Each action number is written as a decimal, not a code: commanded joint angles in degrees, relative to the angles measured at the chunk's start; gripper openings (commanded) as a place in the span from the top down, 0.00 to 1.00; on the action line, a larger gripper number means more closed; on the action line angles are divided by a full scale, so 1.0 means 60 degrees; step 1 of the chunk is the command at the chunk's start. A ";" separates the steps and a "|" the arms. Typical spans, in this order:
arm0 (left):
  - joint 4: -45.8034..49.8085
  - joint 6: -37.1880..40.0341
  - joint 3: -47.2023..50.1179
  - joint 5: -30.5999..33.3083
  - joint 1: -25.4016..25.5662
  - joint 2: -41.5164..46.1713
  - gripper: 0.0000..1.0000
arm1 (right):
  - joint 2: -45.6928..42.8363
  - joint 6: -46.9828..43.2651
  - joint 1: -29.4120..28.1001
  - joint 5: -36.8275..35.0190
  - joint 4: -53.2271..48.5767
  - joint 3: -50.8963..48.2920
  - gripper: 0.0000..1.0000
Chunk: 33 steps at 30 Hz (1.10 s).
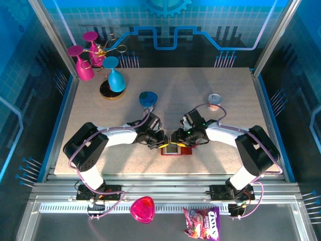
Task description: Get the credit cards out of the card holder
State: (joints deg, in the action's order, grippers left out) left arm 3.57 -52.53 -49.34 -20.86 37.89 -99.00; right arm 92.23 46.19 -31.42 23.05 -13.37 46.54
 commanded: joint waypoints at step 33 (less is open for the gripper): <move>0.0525 0.0309 0.0181 0.0372 0.0021 -0.0109 0.88 | 0.0105 -0.0211 0.0110 -0.0623 -0.0677 0.0094 0.53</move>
State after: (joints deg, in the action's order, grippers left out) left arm 3.86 -52.03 -49.34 -20.32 37.89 -99.50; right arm 93.65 45.84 -31.42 21.43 -13.89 46.50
